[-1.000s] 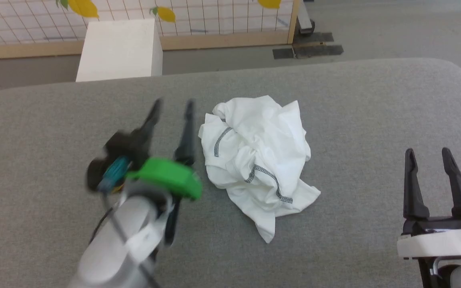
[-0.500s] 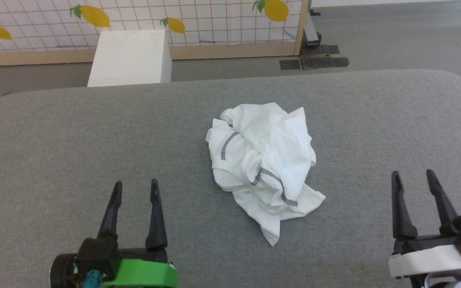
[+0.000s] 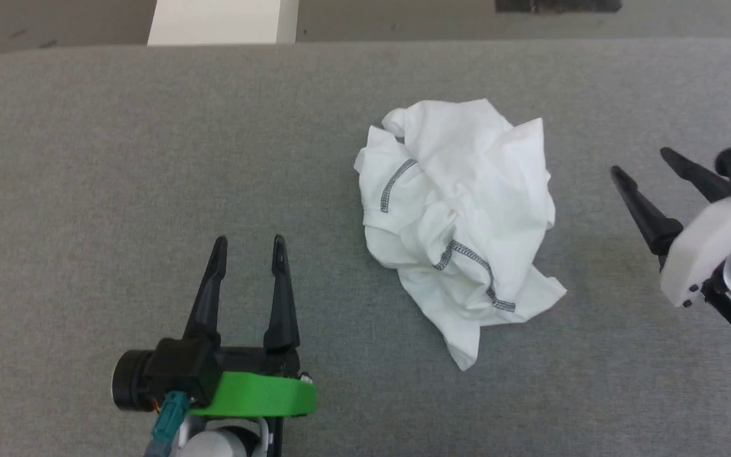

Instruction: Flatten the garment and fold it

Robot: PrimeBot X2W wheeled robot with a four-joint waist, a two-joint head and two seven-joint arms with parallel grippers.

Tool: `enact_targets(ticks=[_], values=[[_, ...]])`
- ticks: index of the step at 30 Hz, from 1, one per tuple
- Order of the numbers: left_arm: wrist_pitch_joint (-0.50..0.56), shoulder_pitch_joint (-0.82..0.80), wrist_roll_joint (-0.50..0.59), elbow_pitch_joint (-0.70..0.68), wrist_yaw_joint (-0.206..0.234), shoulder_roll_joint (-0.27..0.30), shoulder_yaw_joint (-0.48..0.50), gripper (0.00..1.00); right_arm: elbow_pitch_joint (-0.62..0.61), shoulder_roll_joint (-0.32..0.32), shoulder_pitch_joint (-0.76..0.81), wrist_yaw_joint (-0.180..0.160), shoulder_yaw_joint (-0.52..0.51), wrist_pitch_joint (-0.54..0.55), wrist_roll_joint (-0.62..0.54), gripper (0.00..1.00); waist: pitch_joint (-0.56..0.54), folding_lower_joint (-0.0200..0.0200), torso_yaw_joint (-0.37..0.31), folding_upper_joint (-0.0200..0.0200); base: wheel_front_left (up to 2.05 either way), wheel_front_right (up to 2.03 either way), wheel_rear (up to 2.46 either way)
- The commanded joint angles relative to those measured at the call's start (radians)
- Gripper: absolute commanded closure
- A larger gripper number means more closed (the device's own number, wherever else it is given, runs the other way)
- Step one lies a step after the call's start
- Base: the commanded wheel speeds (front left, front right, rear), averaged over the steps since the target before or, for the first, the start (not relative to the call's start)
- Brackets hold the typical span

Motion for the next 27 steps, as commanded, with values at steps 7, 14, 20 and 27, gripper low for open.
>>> enact_targets(ticks=[7, 14, 20, 27], values=[[-0.004, -0.073, 0.027, 0.012, -0.035, -0.033, -0.002, 0.00, 0.066, -0.115, -0.109, -0.002, 0.190, 0.127, 0.056, 0.00, 0.143, 0.0000, 0.092, 0.0000, 0.00, 0.00, 0.00], [-0.004, -0.107, 0.033, 0.020, -0.040, -0.041, -0.018, 0.00, 0.117, -0.150, -0.201, -0.002, 0.311, 0.125, 0.081, 0.00, 0.204, 0.0000, 0.126, 0.0000, 0.00, 0.00, 0.00], [-0.004, -0.125, 0.011, 0.026, -0.022, -0.042, -0.042, 0.00, 0.187, -0.165, -0.249, -0.002, 0.394, 0.138, 0.083, 1.00, 0.216, 0.0000, 0.137, 0.0000, 0.00, 0.00, 0.00], [-0.004, -0.109, 0.004, 0.039, -0.010, -0.042, -0.023, 0.00, 0.180, -0.176, -0.289, -0.002, 0.363, 0.043, 0.098, 1.00, 0.153, 0.0000, 0.101, 0.0000, 0.00, 0.00, 0.00]])
